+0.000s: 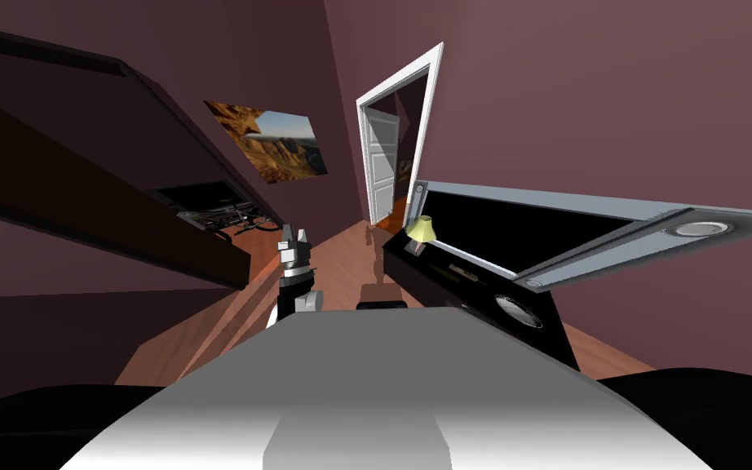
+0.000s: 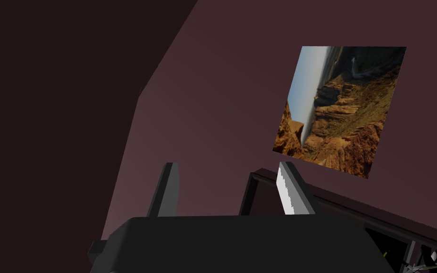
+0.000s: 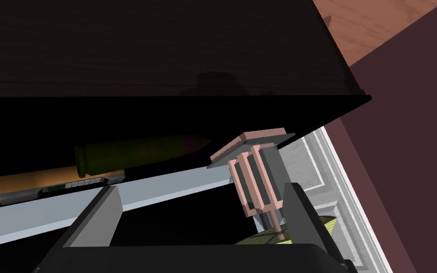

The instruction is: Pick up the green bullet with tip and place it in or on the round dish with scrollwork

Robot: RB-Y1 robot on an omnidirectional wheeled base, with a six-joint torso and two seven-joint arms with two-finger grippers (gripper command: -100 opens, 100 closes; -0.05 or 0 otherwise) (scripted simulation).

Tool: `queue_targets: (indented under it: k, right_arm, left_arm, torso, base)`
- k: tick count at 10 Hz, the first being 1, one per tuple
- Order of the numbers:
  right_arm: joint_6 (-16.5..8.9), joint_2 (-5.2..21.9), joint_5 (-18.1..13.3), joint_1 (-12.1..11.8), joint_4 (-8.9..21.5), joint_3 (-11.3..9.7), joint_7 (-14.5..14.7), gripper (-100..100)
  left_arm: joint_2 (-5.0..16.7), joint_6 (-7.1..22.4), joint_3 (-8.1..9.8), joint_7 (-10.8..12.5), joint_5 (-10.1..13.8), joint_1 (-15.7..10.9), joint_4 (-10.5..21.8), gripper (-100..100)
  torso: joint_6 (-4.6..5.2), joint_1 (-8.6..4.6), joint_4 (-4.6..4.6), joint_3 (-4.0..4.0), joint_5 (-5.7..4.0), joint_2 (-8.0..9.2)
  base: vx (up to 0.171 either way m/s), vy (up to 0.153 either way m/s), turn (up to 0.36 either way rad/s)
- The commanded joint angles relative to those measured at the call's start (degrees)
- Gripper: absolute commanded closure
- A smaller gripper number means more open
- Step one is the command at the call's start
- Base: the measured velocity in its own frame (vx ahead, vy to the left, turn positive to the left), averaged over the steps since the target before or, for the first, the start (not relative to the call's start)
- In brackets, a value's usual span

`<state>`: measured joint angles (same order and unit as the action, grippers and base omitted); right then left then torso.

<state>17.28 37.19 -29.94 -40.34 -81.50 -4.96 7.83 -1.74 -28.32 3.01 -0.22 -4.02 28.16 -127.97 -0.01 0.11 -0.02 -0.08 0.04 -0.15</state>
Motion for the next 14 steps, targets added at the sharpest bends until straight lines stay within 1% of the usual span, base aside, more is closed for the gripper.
queue_targets:
  k: [1,3,4,5,6,7,9,10,12,13,14]
  right_arm:
    - [-2.0,2.0,-2.6,-0.1,2.9,-0.9,2.1,-100]
    - [-2.0,2.0,-2.6,-0.1,4.2,-0.9,2.1,-100]
    - [-3.1,3.1,-4.4,0.1,6.0,-1.6,3.7,-100]
    - [-3.1,3.1,-4.4,0.1,7.1,-1.6,3.7,-100]
    - [-4.3,4.1,-6.2,0.3,9.3,-2.2,5.2,-100]
    - [-4.3,4.1,-6.2,0.3,9.9,-2.2,5.2,-100]
    - [-6.5,5.6,-9.6,0.9,15.4,-3.7,8.4,-100]
    - [-6.5,5.6,-9.6,0.9,15.4,-3.7,8.4,-100]
    - [-8.5,6.7,-12.7,1.6,19.5,-5.2,11.4,-100]
    - [-8.5,6.7,-12.7,1.6,20.5,-5.2,11.4,-100]
    - [-8.5,6.7,-12.7,1.6,20.5,-5.2,11.4,-100]
  left_arm:
    - [0.0,0.0,0.0,0.0,0.0,0.0,0.0,0]
    - [0.0,0.0,0.01,0.0,0.0,0.0,0.0,0]
    - [0.0,0.0,0.01,0.0,0.0,0.0,0.0,0]
    - [0.0,0.0,0.0,0.0,0.0,0.0,0.0,0]
    - [0.0,0.0,0.01,0.0,0.0,0.0,0.0,0]
    - [0.0,0.0,0.01,0.0,0.0,0.0,0.0,0]
    - [0.0,0.0,0.0,0.0,0.0,0.0,0.0,0]
    - [0.0,0.0,0.01,0.0,0.0,0.0,0.0,0]
    - [0.0,0.0,0.01,0.0,0.0,0.0,0.0,0]
    - [0.0,0.0,0.01,0.0,0.0,0.0,0.0,0]
    - [0.0,0.0,0.01,0.0,0.0,0.0,0.0,0]
  torso:
    - [0.0,0.0,0.0,0.0,0.0,0.0]
    - [0.04,0.03,-0.05,-0.12,0.02,-0.2]
    - [0.05,-0.01,-0.02,-0.04,0.0,-0.05]
    - [0.01,0.03,-0.01,-0.03,0.01,-0.04]
    - [0.03,-0.02,-0.02,-0.04,0.0,-0.06]
    - [0.01,-0.05,-0.04,-0.11,-0.01,-0.18]
    - [0.0,0.03,-0.05,-0.12,0.01,-0.2]
    - [0.01,0.0,-0.08,-0.2,0.02,-0.35]
    - [0.0,-0.1,-0.07,-0.18,-0.02,-0.31]
    - [0.0,-0.13,-0.09,-0.24,-0.01,-0.4]
    - [0.06,-0.08,-0.08,-0.17,-0.02,-0.26]
  base:
    - [0.125,0.052,0.252]
    - [0.091,0.028,0.023]
    - [0.07,0.039,0.167]
    - [0.083,0.021,0.089]
    - [0.12,0.019,0.131]
    - [0.114,0.014,0.085]
    - [0.139,0.035,0.204]
    - [0.14,-0.007,0.072]
    - [0.16,-0.011,0.196]
    - [0.128,-0.011,0.079]
    - [0.048,0.004,-0.03]
